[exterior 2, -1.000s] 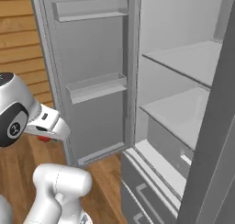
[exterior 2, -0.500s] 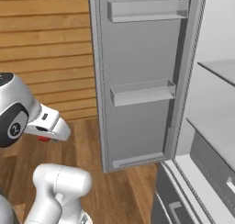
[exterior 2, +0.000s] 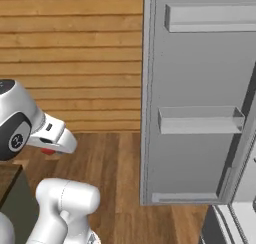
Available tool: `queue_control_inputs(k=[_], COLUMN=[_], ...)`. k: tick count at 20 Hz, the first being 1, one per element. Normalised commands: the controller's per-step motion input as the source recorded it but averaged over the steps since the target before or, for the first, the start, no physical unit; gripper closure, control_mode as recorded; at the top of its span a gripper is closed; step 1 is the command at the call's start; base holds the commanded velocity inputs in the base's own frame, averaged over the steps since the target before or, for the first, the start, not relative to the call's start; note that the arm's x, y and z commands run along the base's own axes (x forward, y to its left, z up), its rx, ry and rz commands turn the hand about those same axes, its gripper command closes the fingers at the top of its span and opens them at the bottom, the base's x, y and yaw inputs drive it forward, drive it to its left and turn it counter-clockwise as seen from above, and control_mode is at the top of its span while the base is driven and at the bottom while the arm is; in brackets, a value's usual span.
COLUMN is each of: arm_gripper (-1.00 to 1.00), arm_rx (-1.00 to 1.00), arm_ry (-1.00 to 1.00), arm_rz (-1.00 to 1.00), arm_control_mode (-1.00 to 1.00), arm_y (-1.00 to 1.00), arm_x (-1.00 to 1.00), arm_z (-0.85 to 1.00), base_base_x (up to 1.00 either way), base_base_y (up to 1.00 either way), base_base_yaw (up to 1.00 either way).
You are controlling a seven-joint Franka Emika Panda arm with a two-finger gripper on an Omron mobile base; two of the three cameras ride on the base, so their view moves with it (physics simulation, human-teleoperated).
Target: Take the strawberry from the fridge and place it on top of the pancake, located on the dining counter.
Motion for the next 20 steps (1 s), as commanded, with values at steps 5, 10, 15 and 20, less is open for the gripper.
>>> queue_control_inputs(k=[5,10,15,20], arm_gripper=[1.0,1.0,1.0,1.0], arm_rx=[0.0,0.0,0.0,0.0], arm_ry=[0.0,0.0,0.0,0.0], arm_rz=[0.0,0.0,0.0,0.0], arm_control_mode=[1.0,1.0,1.0,1.0], arm_y=[0.0,0.0,0.0,0.0], arm_x=[0.0,0.0,0.0,0.0], arm_z=[0.0,0.0,0.0,0.0], base_base_x=[0.19,0.89,1.0,1.0], base_base_y=[0.58,0.07,0.07,0.34], base_base_yaw=[0.45,0.14,-0.1,-0.12])
